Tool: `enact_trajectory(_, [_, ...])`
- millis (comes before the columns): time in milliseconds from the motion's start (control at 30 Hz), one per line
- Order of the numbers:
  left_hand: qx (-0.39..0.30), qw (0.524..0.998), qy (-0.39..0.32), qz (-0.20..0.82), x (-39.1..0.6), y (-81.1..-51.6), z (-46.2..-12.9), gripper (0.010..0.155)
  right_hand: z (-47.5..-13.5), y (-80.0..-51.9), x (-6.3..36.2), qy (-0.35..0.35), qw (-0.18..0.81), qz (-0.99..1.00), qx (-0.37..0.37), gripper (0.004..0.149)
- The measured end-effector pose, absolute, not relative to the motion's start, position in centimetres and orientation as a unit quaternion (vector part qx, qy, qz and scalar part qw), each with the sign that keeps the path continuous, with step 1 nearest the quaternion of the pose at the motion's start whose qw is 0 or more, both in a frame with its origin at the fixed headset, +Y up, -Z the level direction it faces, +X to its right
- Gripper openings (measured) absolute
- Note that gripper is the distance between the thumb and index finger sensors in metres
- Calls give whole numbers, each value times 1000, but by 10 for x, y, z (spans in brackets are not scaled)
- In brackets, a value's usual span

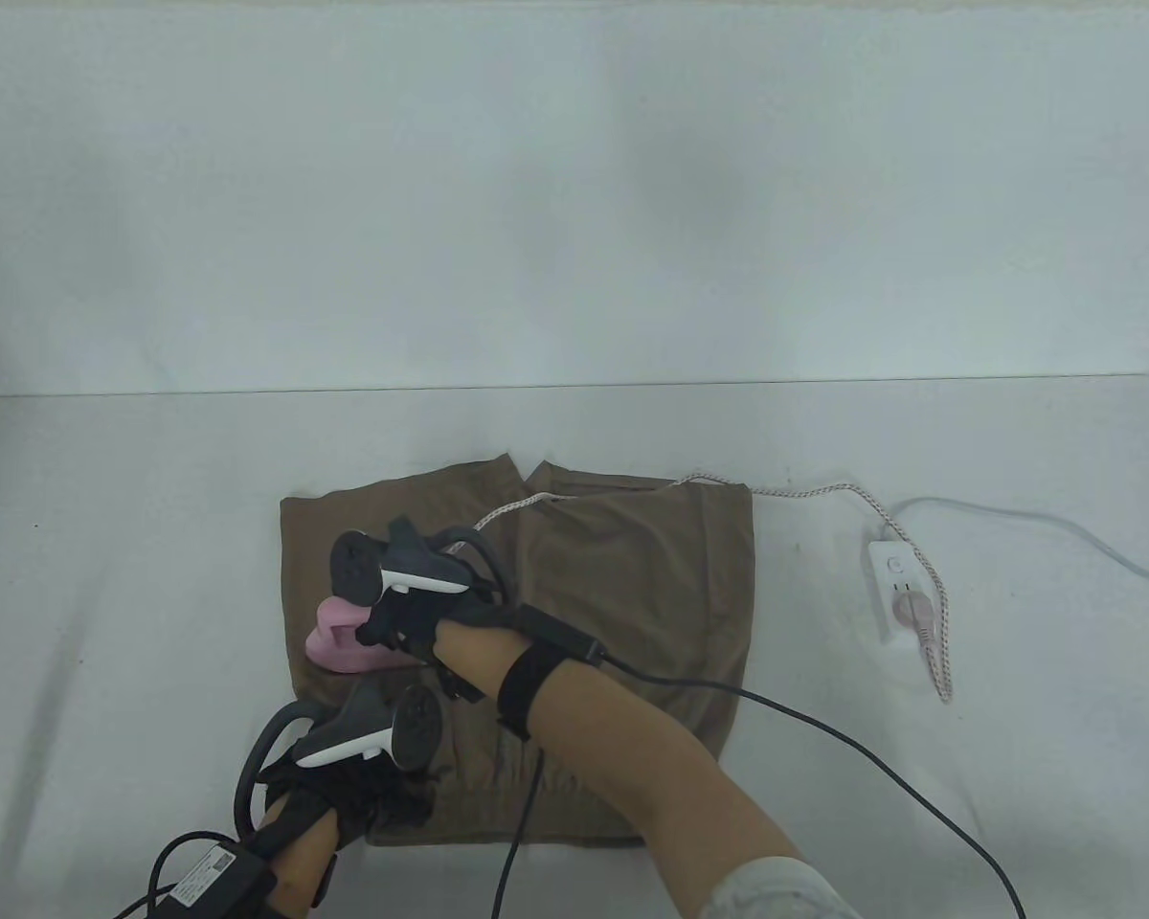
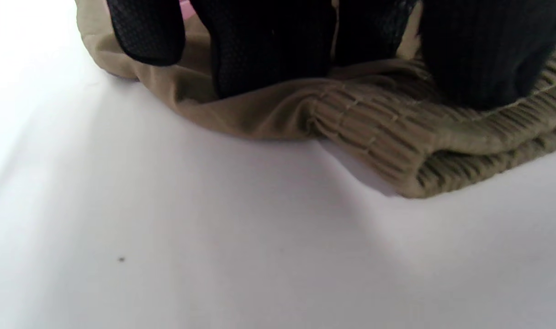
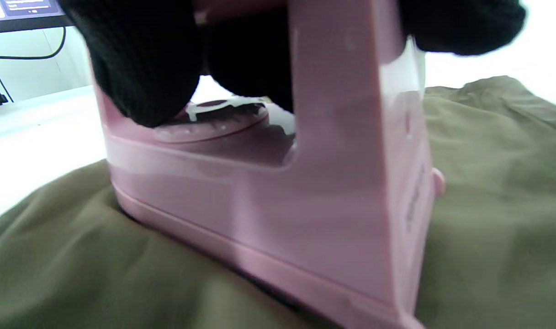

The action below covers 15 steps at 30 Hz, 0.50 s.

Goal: Iron shorts with electric iron on table

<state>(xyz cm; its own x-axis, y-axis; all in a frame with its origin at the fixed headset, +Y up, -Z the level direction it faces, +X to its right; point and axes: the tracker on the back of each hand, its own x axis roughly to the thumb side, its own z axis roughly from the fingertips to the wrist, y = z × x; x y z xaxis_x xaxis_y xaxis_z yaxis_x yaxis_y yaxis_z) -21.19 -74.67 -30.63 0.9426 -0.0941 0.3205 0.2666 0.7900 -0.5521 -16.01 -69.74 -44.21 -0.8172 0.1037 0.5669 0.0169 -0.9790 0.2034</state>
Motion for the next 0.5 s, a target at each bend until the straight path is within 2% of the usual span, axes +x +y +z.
enact_trajectory(500, [-310, 936, -140, -94, -212, -747, -306, 68, -444, -697, -60, 101, 28, 965, 240, 63])
